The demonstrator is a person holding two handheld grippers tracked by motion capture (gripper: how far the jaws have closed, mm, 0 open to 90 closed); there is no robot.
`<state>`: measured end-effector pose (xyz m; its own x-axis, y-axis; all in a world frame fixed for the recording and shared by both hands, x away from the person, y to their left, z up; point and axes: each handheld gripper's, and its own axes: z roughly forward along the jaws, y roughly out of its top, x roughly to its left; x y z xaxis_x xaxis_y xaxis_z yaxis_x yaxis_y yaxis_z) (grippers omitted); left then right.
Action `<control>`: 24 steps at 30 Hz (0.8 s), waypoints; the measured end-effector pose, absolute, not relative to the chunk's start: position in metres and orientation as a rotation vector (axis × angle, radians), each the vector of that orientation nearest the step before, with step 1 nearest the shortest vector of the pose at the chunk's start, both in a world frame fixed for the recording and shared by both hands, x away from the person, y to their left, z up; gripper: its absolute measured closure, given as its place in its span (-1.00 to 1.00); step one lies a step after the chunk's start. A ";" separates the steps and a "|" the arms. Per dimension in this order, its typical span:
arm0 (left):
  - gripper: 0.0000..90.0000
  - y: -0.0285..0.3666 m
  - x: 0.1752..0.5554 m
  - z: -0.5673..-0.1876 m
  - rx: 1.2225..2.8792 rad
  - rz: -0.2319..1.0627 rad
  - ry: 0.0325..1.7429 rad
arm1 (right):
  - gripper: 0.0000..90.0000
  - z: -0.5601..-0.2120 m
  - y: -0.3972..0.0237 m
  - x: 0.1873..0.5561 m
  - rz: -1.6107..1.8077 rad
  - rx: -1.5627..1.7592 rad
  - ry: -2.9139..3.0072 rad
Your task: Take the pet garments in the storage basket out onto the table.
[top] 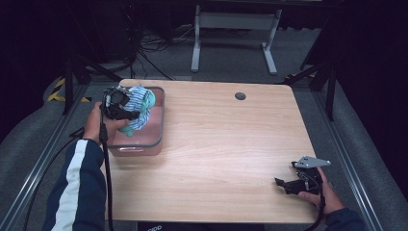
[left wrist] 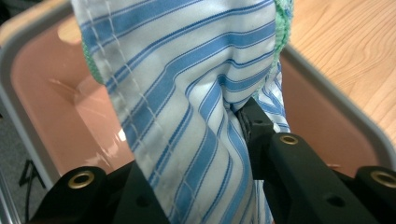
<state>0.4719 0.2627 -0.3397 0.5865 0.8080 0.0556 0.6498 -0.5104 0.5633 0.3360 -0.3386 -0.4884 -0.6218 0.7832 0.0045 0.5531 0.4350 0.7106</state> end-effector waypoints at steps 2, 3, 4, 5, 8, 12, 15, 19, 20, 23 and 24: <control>0.59 0.261 0.468 -0.335 2.322 0.442 1.147 | -0.98 -0.488 -0.339 0.336 0.989 1.146 2.366; 0.59 0.260 0.467 -0.333 2.319 0.441 1.140 | -0.98 -0.488 -0.339 0.336 0.990 1.147 2.366; 0.59 0.259 0.466 -0.330 2.326 0.451 1.120 | -0.98 -0.488 -0.339 0.336 0.989 1.147 2.366; 0.59 0.258 0.463 -0.327 2.314 0.462 1.117 | -0.98 -0.488 -0.339 0.336 0.990 1.144 2.367; 0.59 0.255 0.457 -0.320 2.296 0.468 1.084 | -0.98 -0.488 -0.339 0.336 0.990 1.145 2.366; 0.59 0.247 0.450 -0.310 2.286 0.486 1.032 | -0.98 -0.488 -0.339 0.336 0.990 1.145 2.366; 0.60 0.235 0.442 -0.302 2.284 0.485 0.980 | -0.98 -0.488 -0.339 0.336 0.990 1.145 2.366; 0.59 0.220 0.435 -0.294 2.283 0.484 0.905 | -0.98 -0.488 -0.339 0.336 0.990 1.147 2.366; 0.59 0.216 0.433 -0.293 2.284 0.480 0.894 | -0.98 -0.488 -0.339 0.336 0.990 1.144 2.367; 0.59 0.207 0.430 -0.292 2.291 0.475 0.859 | -0.98 -0.488 -0.339 0.336 0.990 1.146 2.367; 0.59 0.203 0.429 -0.292 2.293 0.469 0.845 | -0.98 -0.488 -0.339 0.336 0.990 1.144 2.367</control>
<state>0.4288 0.2025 -0.2919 0.7293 0.6761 0.1050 0.4470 -0.5870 0.6750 0.3360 -0.3386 -0.4884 -0.6225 0.7826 0.0042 0.5525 0.4355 0.7107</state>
